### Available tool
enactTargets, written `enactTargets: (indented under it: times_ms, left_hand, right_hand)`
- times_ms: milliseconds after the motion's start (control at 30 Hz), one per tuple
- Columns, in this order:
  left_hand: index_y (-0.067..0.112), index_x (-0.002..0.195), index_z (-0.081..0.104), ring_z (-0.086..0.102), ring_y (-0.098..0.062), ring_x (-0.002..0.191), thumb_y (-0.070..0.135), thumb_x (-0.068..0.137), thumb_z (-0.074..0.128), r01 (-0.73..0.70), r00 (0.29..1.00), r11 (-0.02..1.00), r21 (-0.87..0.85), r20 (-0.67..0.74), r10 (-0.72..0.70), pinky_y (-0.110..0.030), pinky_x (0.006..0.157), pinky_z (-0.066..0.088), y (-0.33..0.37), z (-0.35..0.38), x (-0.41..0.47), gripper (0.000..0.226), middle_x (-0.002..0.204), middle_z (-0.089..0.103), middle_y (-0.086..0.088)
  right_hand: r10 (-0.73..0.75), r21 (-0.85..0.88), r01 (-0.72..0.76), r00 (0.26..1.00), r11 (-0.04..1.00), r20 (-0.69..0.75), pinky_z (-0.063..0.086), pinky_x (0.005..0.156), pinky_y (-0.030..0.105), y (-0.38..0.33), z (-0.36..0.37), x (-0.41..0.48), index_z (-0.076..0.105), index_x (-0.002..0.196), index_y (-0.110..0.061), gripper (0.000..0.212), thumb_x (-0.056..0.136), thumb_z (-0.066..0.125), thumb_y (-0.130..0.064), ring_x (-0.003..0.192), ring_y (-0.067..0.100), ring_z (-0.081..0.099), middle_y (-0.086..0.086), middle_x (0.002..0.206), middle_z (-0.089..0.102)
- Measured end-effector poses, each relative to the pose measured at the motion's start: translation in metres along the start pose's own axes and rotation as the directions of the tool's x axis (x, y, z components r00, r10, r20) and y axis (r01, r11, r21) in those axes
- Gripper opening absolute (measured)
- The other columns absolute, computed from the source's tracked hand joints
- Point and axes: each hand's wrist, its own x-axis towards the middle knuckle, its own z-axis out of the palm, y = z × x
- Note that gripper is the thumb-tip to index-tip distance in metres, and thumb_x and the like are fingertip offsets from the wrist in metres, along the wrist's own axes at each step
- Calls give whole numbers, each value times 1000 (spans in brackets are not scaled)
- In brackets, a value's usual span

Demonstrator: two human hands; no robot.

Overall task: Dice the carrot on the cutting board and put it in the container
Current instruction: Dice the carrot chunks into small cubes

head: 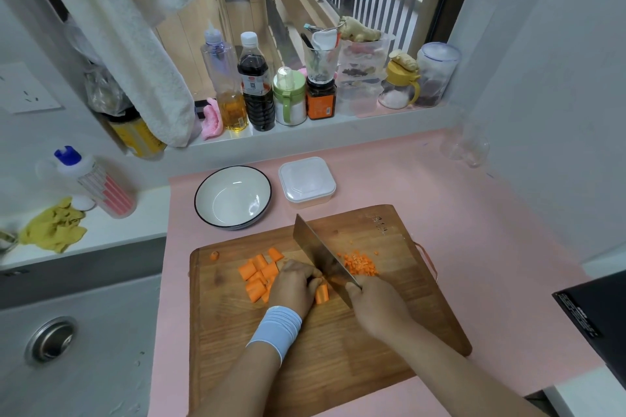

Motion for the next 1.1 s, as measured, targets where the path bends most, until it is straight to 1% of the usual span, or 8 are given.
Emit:
enactTargets:
  times_ms: [367, 467, 600, 667, 733, 800, 933, 1100]
  left_hand:
    - [30, 87, 71, 59, -6, 80, 27, 90, 62, 199, 971, 976, -89, 155, -183, -19, 76, 47, 42, 10, 21, 10, 89, 67, 11]
    - [24, 92, 68, 58, -9, 70, 13, 92, 51, 363, 919, 876, -318, -34, -393, -17, 62, 40, 39, -3, 20, 20, 83, 68, 8]
    - [16, 79, 59, 56, -26, 88, -5, 83, 39, 359, 713, 727, -585, -331, -618, -26, 78, 39, 23, -35, 22, 29, 91, 65, -4]
    - [20, 69, 58, 56, -23, 84, 0, 75, 39, 289, 764, 769, -570, -347, -544, -28, 77, 41, 21, -50, 26, 28, 81, 62, 1]
    - [24, 61, 58, 55, -17, 78, 4, 71, 38, 257, 887, 824, -505, -214, -408, -25, 71, 40, 31, -57, 33, 29, 72, 61, 9]
    - [25, 57, 61, 57, -14, 76, -1, 73, 41, 289, 956, 886, -363, 64, -285, -24, 71, 42, 48, -54, 41, 37, 69, 62, 14]
    - [34, 75, 71, 61, -9, 92, 5, 77, 41, 156, 875, 985, 67, 453, -169, -24, 84, 48, 78, -41, 49, 42, 97, 70, 17]
    - [29, 109, 71, 57, -17, 112, 0, 87, 42, 133, 819, 985, 109, 547, -171, -22, 92, 41, 90, -30, 51, 47, 126, 63, 5]
  right_hand:
    - [-54, -74, 47, 994, 996, -98, 45, 57, 25, 30, -39, -5, 60, 87, -30, 30, 106, 39, -38, 70, 7, 61, -9, 76, 63]
    - [-126, -193, 99, 983, 976, -133, 40, 56, 24, 37, -46, -7, 64, 96, -36, 25, 105, 40, -37, 73, 12, 59, -13, 74, 59]
    - [-233, -329, 164, 956, 930, -180, 47, 62, 18, 41, -51, -13, 64, 127, -39, 30, 103, 47, -39, 83, 8, 63, -13, 99, 71]
    - [-286, -366, 209, 943, 907, -171, 49, 71, 21, 43, -52, -15, 63, 129, -42, 32, 101, 51, -35, 91, 8, 66, -12, 105, 73]
    - [-337, -411, 250, 929, 876, -152, 42, 59, 18, 44, -53, -15, 67, 116, -38, 27, 97, 53, -27, 80, 7, 61, -11, 91, 71]
    - [-366, -433, 277, 921, 858, -135, 29, 50, 15, 44, -54, -16, 67, 105, -34, 23, 93, 53, -21, 71, 7, 54, -10, 81, 67]
    - [-390, -456, 301, 914, 838, -112, 49, 64, 28, 47, -53, -17, 68, 108, -31, 23, 93, 53, -20, 78, 12, 63, -6, 87, 70]
    - [-382, -483, 307, 922, 820, -61, 49, 60, 31, 52, -50, -18, 59, 91, -26, 14, 91, 50, -15, 71, 13, 59, -6, 78, 63]
